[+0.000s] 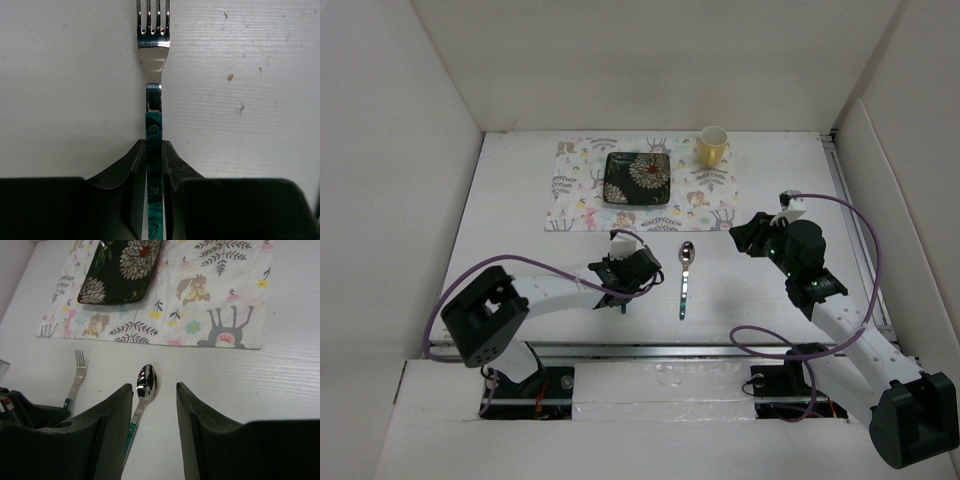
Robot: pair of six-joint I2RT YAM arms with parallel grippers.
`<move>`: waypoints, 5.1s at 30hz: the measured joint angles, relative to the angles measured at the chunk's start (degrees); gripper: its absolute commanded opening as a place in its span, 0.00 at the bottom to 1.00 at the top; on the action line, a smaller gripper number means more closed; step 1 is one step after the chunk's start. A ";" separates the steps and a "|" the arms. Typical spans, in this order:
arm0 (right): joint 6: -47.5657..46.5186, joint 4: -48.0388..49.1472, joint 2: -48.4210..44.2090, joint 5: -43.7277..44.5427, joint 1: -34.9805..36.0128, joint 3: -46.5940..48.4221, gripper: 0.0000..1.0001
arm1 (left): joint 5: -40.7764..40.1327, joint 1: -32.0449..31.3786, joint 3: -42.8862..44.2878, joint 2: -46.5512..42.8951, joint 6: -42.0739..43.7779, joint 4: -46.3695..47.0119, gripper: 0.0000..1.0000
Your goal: Set the dinner table for one person
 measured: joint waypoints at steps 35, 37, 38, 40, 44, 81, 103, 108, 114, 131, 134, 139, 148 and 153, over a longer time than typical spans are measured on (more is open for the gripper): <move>-0.42 0.00 1.18 2.21 2.49 -0.09 0.46 | 23.30 40.39 39.08 23.98 38.77 2.71 0.00; -0.44 -0.02 1.42 2.67 2.67 -0.09 0.46 | 23.56 40.33 41.11 25.51 38.93 2.89 0.00; -0.44 0.00 1.53 2.86 2.69 -0.09 0.46 | 23.58 40.35 42.05 26.29 38.97 2.97 0.00; -0.46 -0.04 1.73 3.10 2.93 -0.09 0.46 | 23.71 40.37 43.76 28.00 39.06 3.17 0.00; -0.66 -0.02 2.10 3.65 3.28 -0.09 0.46 | 23.65 40.63 45.88 31.17 39.06 3.10 0.00; -1.40 0.09 3.56 8.15 7.28 -0.07 0.00 | 21.64 41.59 53.22 35.76 37.31 -4.31 0.29; 6.49 -6.95 19.41 21.97 32.63 2.95 0.53 | 41.07 31.50 7.50 -37.27 22.53 2.03 0.32; 9.31 -7.21 22.12 23.76 34.93 2.95 0.52 | 41.62 31.58 2.47 -42.14 22.60 -1.95 0.35; 12.50 -7.72 29.97 26.73 36.22 4.35 0.23 | 40.00 31.58 0.94 -48.41 24.24 -4.37 0.36; 4.09 -18.21 25.88 29.66 22.16 25.51 0.00 | 41.31 33.53 -1.42 -53.27 26.56 -4.09 0.41; 1.03 -16.59 32.30 27.34 17.14 33.88 0.00 | 41.59 33.62 -1.42 -53.42 26.58 -4.07 0.43; -2.23 -15.50 46.51 22.69 12.83 46.14 0.00 | 42.21 33.62 -1.42 -53.64 26.58 -4.09 0.44; -5.40 -17.84 64.59 17.99 8.74 59.10 0.00 | 43.19 33.62 -1.42 -53.62 26.62 -4.11 0.45; -5.79 -18.93 68.11 17.29 7.52 61.64 0.00 | 43.28 33.62 -1.42 -53.62 26.64 -4.11 0.45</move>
